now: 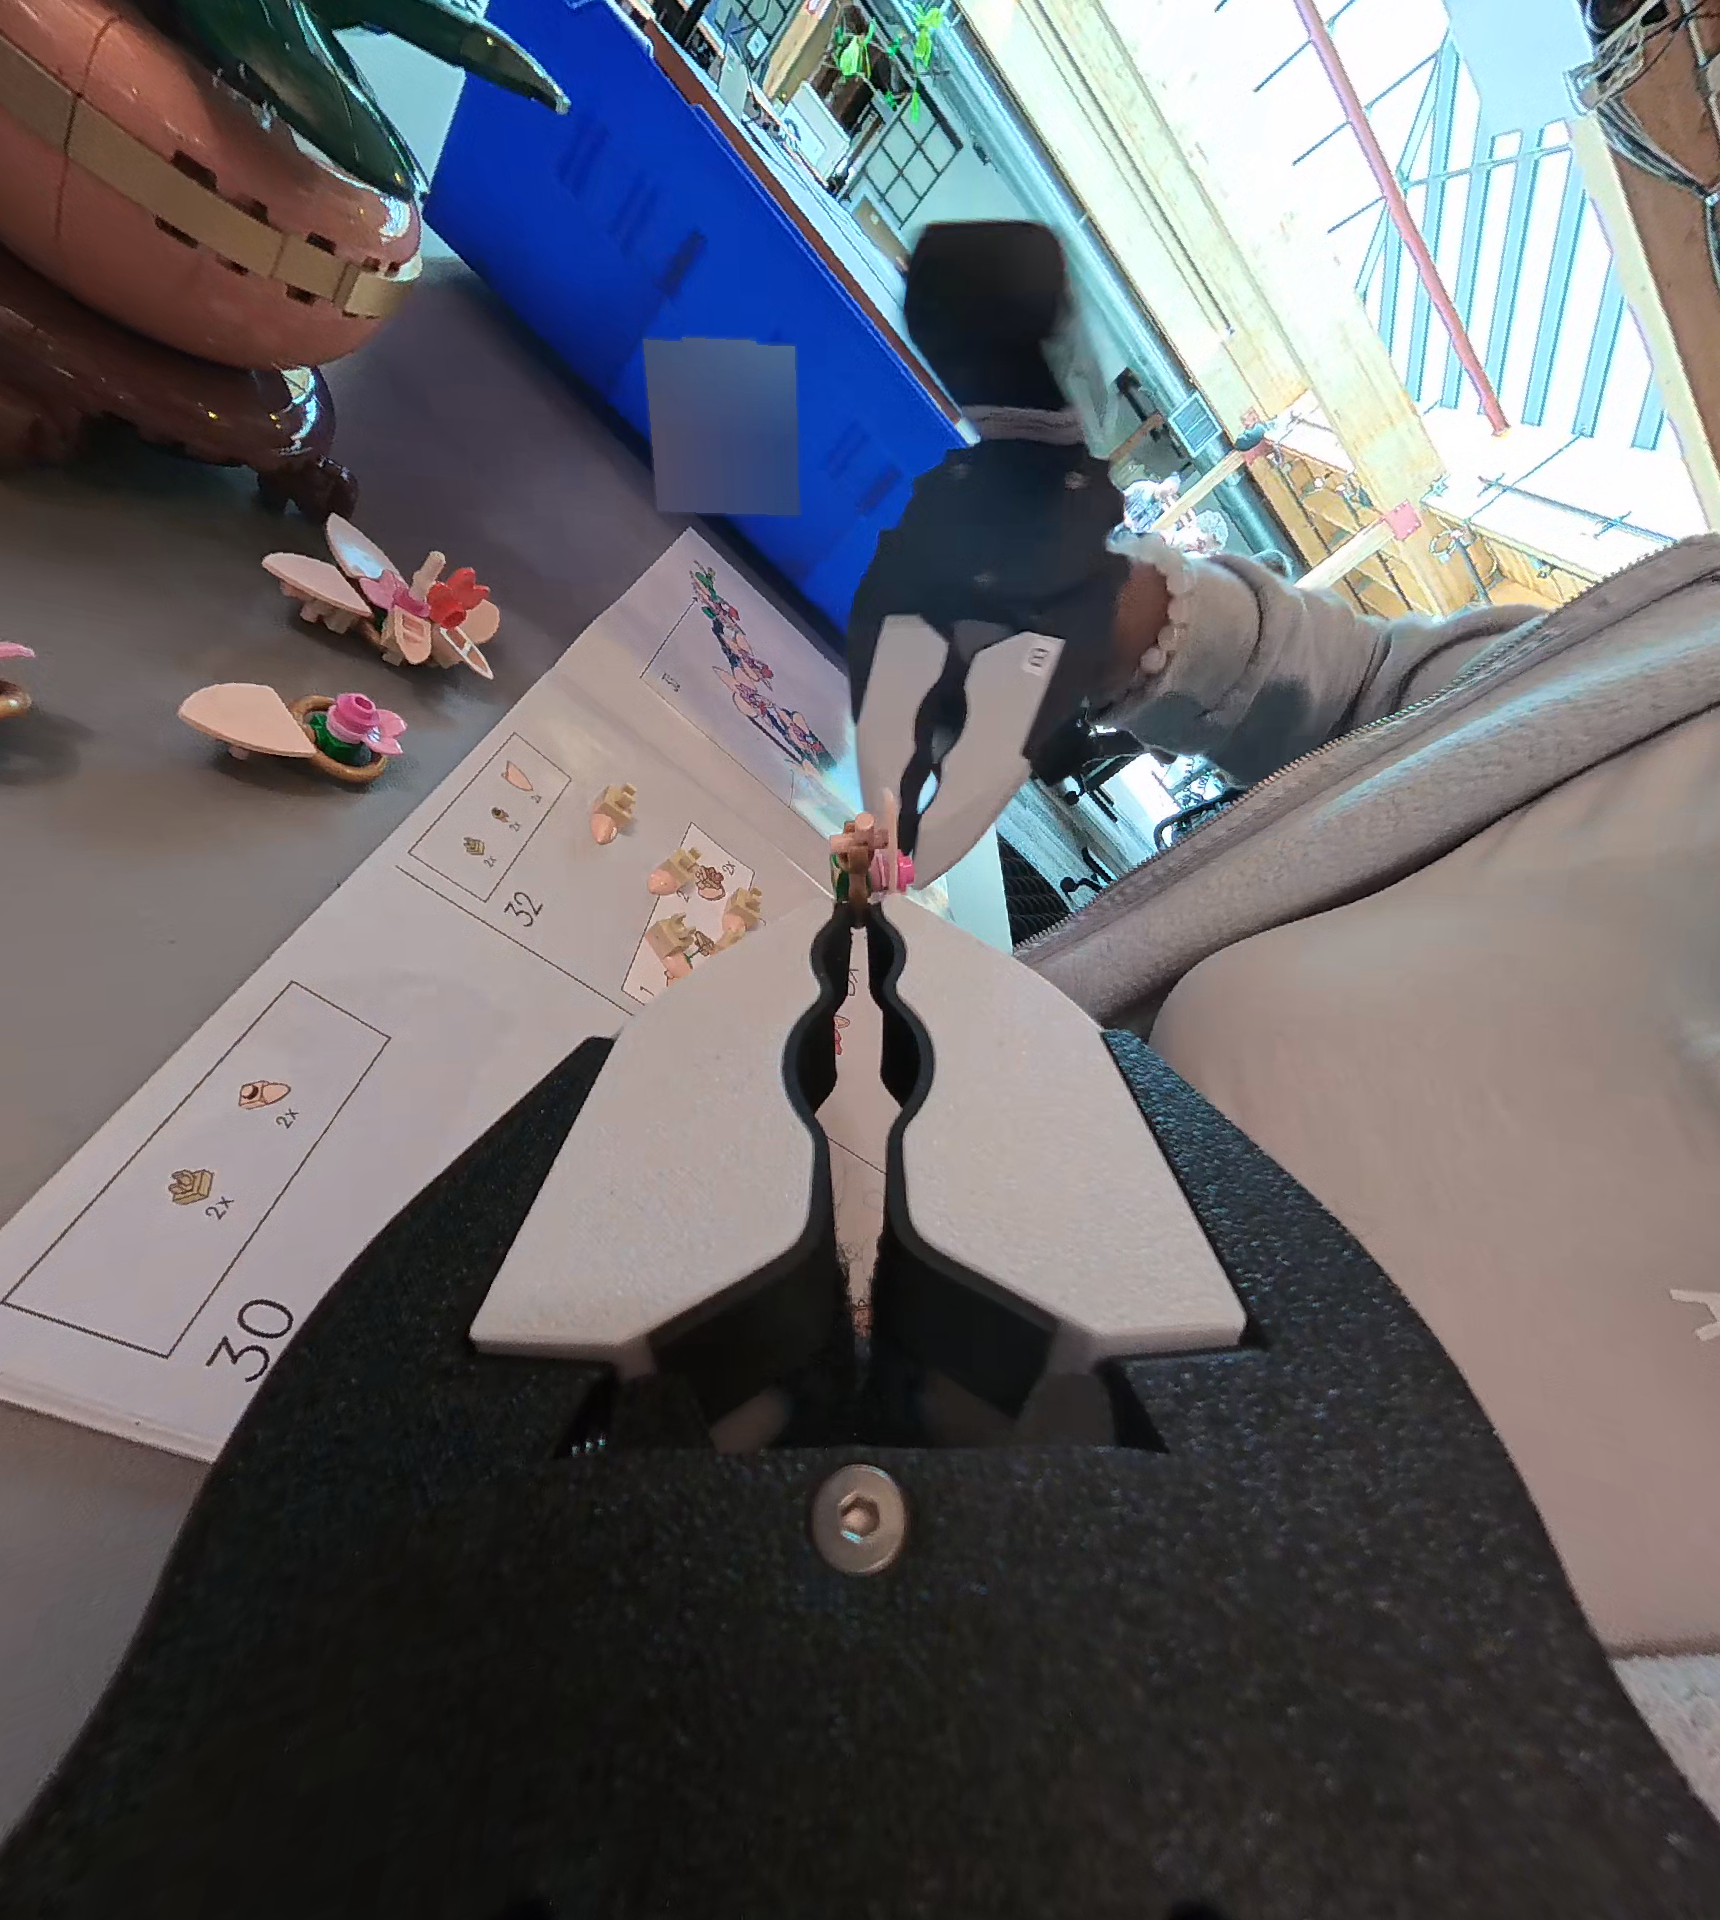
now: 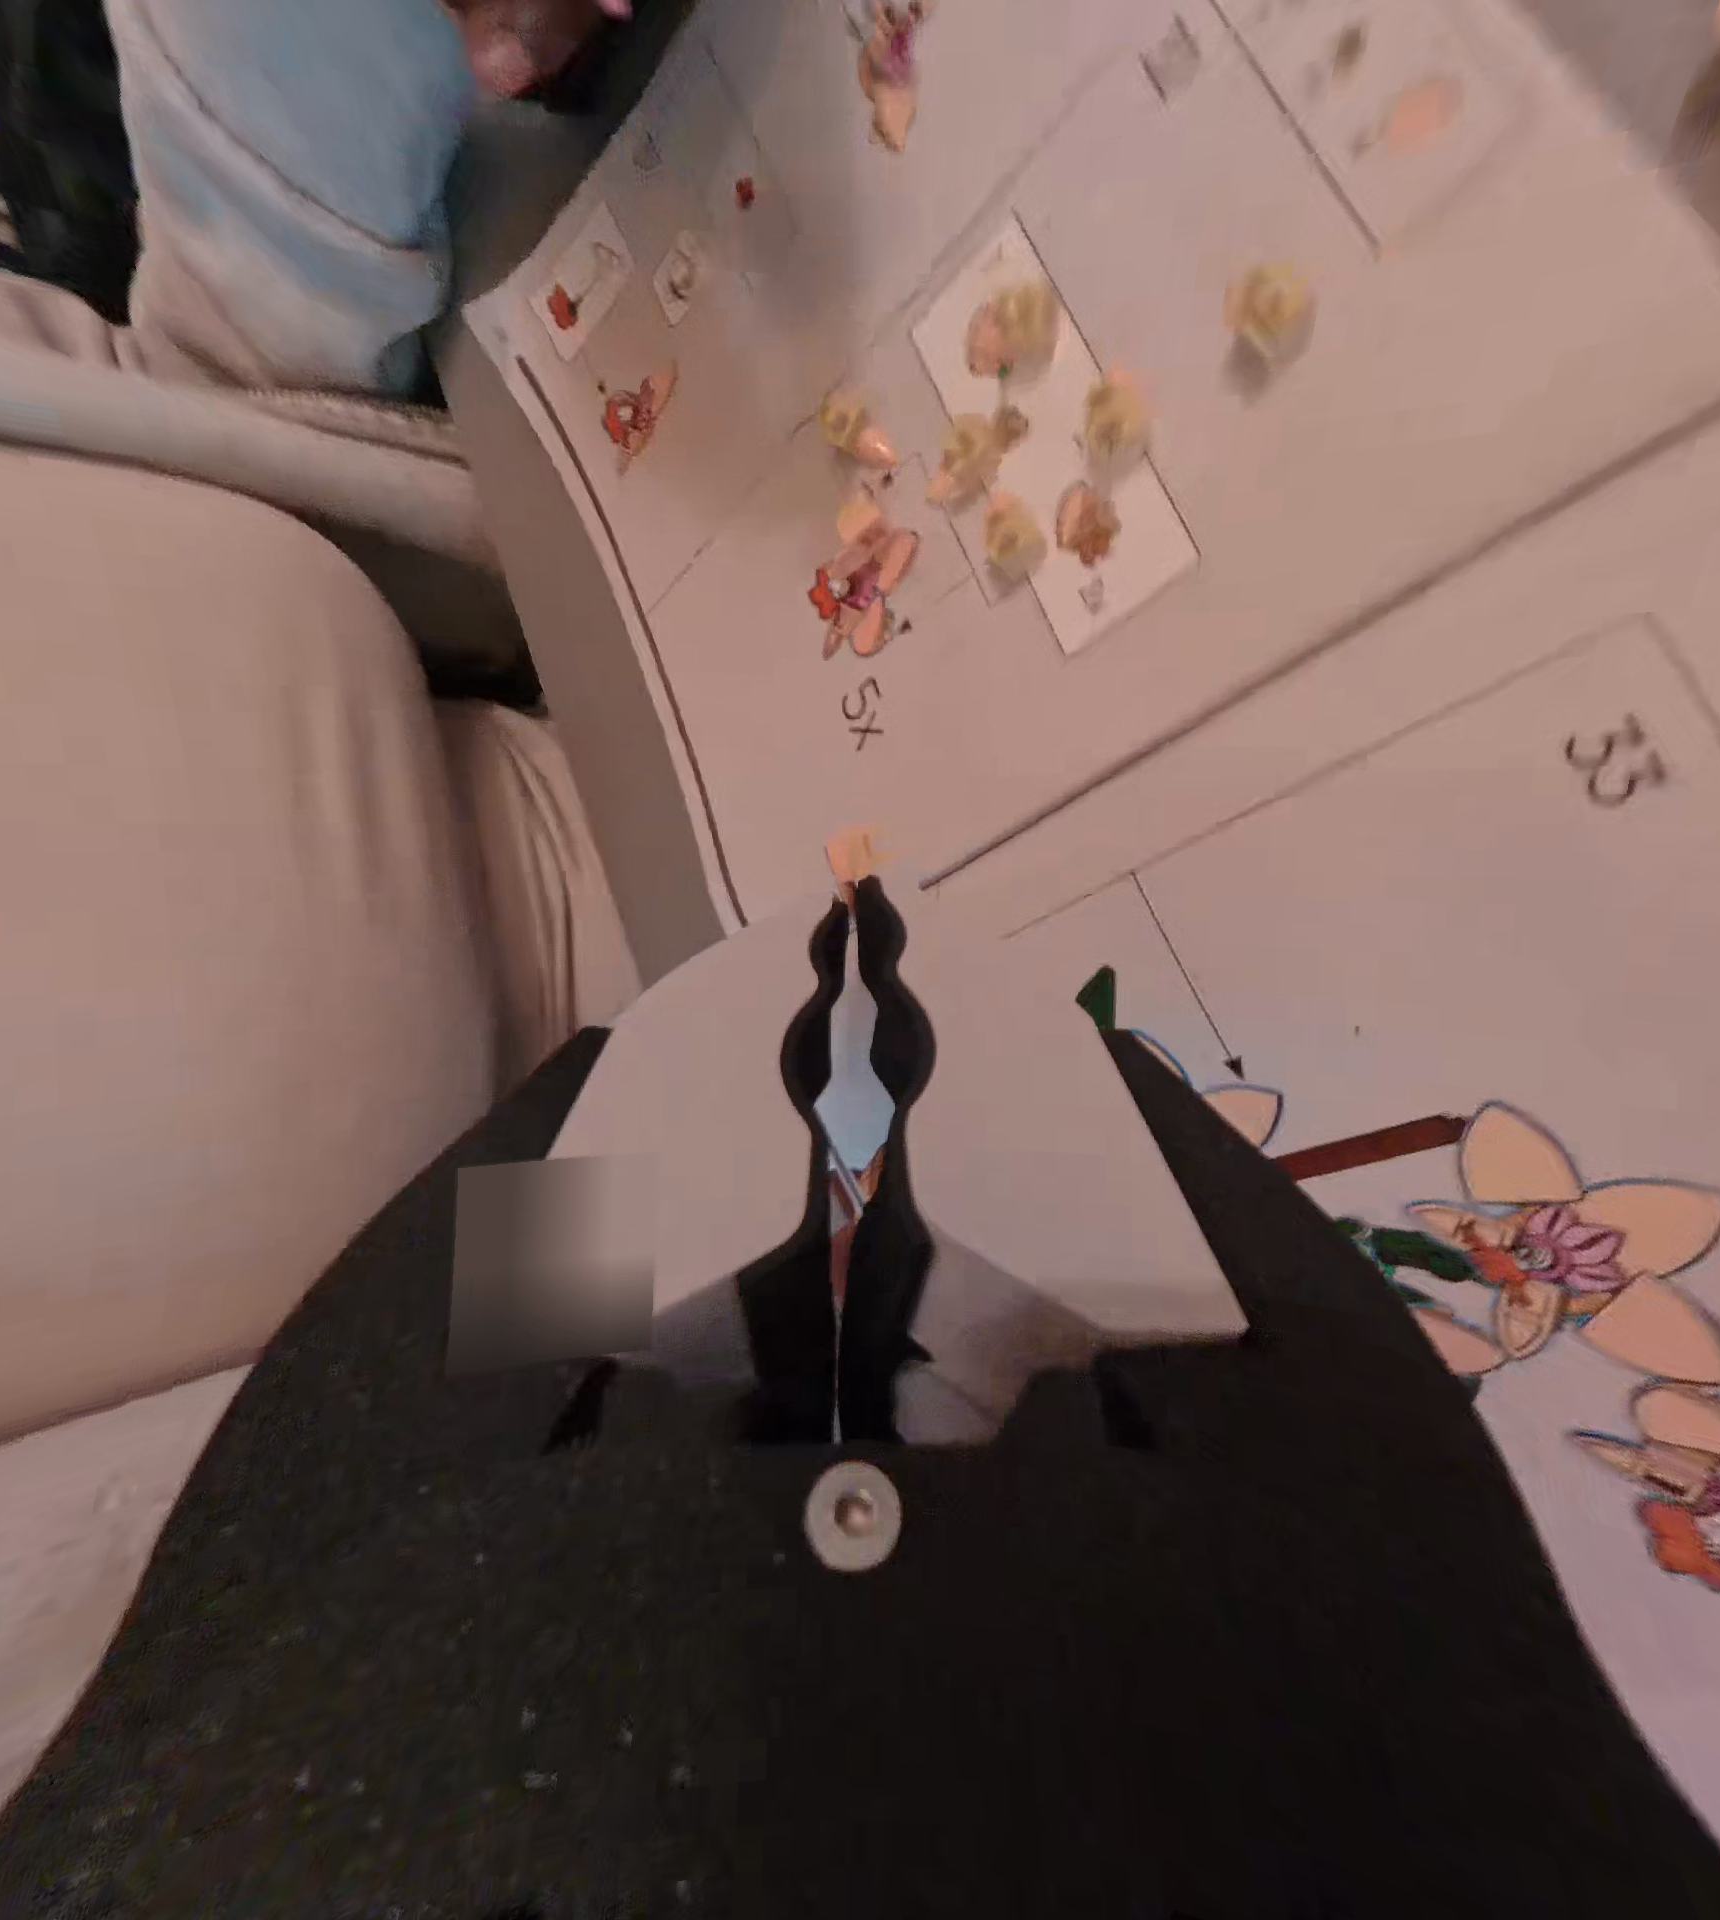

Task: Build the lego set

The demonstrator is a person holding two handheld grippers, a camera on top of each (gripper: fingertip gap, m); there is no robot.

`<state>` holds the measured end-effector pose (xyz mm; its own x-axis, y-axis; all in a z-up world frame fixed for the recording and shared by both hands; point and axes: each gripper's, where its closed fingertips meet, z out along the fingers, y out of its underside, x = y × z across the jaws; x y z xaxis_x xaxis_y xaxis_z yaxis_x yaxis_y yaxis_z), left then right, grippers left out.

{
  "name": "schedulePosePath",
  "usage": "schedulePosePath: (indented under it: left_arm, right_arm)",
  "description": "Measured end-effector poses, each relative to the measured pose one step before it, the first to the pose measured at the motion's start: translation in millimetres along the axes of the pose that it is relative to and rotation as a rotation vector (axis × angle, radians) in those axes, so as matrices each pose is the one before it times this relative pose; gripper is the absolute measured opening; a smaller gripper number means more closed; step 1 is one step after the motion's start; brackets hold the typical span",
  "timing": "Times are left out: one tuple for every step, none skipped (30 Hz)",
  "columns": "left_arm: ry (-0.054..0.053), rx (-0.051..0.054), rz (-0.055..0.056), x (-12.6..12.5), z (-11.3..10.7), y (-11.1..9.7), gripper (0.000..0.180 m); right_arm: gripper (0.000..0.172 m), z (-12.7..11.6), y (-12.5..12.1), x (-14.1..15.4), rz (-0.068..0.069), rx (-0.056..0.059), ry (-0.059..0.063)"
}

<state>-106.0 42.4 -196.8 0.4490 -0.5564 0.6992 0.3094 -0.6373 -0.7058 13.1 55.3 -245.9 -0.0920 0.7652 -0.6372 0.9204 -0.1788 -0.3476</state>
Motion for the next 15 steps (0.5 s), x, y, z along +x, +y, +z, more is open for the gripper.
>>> schedulePosePath:
  left_arm:
    - [-0.0005,0.0003,0.0008,0.0,-0.05,-0.04,0.003]
    - [-0.0001,-0.0002,0.0012,0.18,0.08,0.01,0.003]
    - [-0.0001,-0.0003,0.0013,0.0,0.05,0.0,0.003]
    - [-0.0002,-0.0002,0.0007,0.02,0.01,0.12,0.003]
    - [0.0001,0.0001,-0.0003,-0.02,0.06,-0.08,0.003]
    - [0.0008,0.0007,-0.0002,0.08,-0.04,-0.12,0.003]
    - [0.0015,0.0008,0.0004,0.24,-0.09,-0.15,0.003]
    - [0.0011,0.001,0.0006,0.26,-0.09,-0.23,0.003]
    - [0.0007,0.0011,0.0003,0.16,-0.2,-0.15,0.003]
    - [0.0013,0.0006,0.0005,0.31,-0.07,-0.03,0.003]
    - [0.0022,0.0004,0.0013,0.52,-0.11,-0.14,0.003]
    - [0.0029,0.0006,0.0015,0.64,-0.01,-0.14,0.003]
    - [0.0028,0.0003,0.0007,0.61,-0.02,-0.03,0.003]
    - [0.0024,-0.0003,0.0004,0.45,0.0,0.07,0.003]
    - [0.0021,-0.0005,0.0006,0.46,-0.02,0.01,0.003]
  right_arm:
    - [0.001,1.17,3.11,1.49,0.0559,-0.0327,-0.0225]
    - [0.001,1.54,3.7,1.09,0.0401,-0.0445,-0.0195]
    - [0.001,1.34,1.51,2.47,0.0205,-0.033,0.0022]
    - [0.001,1.09,1.16,0.48,0.013,-0.0357,-0.0044]
    - [0.001,1.01,2.37,-1.84,0.0172,-0.0472,-0.0202]
    - [0.001,0.32,0.43,-0.4,0.0114,-0.0328,-0.008]
    - [0.001,-0.36,-0.99,1.66,0.0092,-0.019,0.0052]
    - [0.001,-0.66,0.1,0.41,0.0137,-0.0254,-0.005]
    - [0.001,-0.8,0.39,-0.76,0.0144,-0.0251,-0.0136]
    - [0.001,-1.38,-0.7,0.78,0.0134,-0.0154,-0.0012]
    - [0.001,-1.44,-0.65,1.53,0.0085,-0.0126,0.0057]
    - [0.001,-1.42,-0.68,0.42,0.0059,-0.0112,0.0006]
    - [0.002,-1.07,-1.55,0.23,0.0051,-0.0043,0.001]
    - [0.002,-0.62,-1.38,-0.05,0.0026,-0.005,0.0012]
    - [0.003,-0.22,-0.25,-0.06,-0.0005,-0.0101,0.0016]
